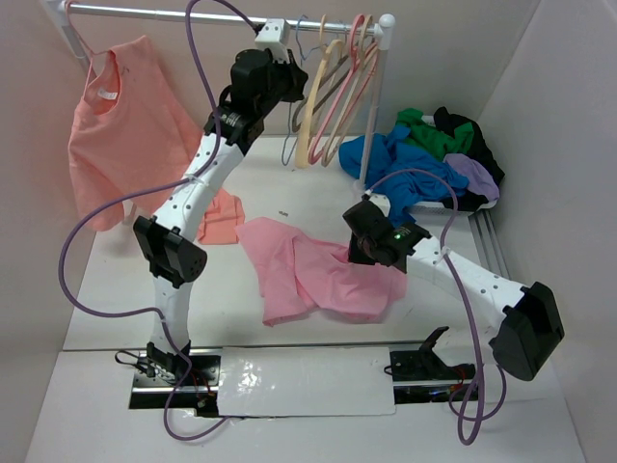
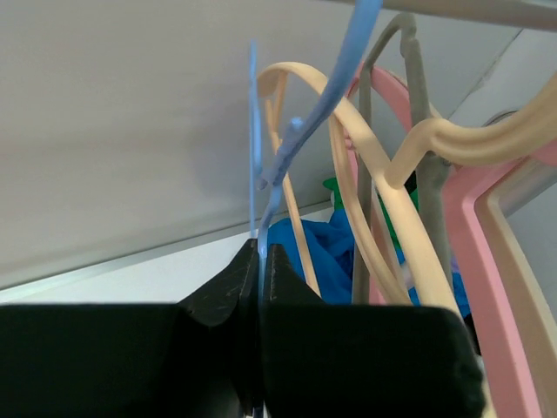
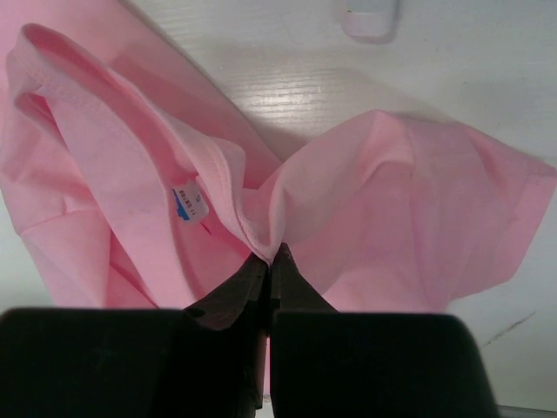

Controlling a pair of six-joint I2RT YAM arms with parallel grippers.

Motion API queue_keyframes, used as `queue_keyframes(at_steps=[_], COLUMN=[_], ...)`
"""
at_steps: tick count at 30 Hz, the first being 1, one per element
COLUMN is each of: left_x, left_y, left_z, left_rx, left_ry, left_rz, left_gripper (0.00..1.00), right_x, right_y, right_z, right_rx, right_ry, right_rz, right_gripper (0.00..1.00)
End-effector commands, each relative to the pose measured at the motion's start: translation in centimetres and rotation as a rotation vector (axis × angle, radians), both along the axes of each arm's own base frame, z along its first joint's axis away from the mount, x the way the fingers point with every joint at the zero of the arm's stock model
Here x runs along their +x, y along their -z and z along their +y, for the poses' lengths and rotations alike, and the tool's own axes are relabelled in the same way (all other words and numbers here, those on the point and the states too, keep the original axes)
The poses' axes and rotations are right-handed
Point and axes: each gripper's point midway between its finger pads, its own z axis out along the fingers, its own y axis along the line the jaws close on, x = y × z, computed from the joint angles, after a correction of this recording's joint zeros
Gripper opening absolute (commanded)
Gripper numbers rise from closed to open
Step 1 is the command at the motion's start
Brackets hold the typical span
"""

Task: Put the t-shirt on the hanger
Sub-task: Grab a hanger with the left arm

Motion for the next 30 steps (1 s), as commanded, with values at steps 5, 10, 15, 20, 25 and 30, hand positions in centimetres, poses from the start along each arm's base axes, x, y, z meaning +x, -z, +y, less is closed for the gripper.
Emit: queue_keyframes(at_steps=[5,10,15,20,25,30], left_x=[-1.7,-2.8,-4.3,-5.1,-6.6,-8.6], left_y=[-5.7,-7.4,-9.7,-9.5,-10.0,-8.0], left_z=[1.4,2.3,3.7,4.5,5.0,7.0], left_rx=[-0.035,-0.052,-0.064,-0.052,-0.054,0.002], left_ry=[-0.028,-0.048,-0.080,-0.102,-0.104,-0.166], left_rz=[-0.149,-0.180,-0.217,-0.209,-0.211,-0.163], left_gripper=[0.00,0.00,0.00,0.00,0.00,0.00], right_x=[0.6,0.7,0.7,0.5,0.3,0.2], right_y=[-0.8,-1.2,-1.6,-2.2,-1.9,-2.0], right_z=[0.6,0.7,1.0,1.2,1.1,1.4], right_rx=[0.014,0.005,0.024,0.042,0.049,0.057], right_ry=[-0.023,-0.030,-0.037,-0.046,-0.039,-0.050], right_rz=[-0.011,-0.007,-0.017,-0.038,-0.038,-0.047], right_gripper=[0.00,0.00,0.00,0.00,0.00,0.00])
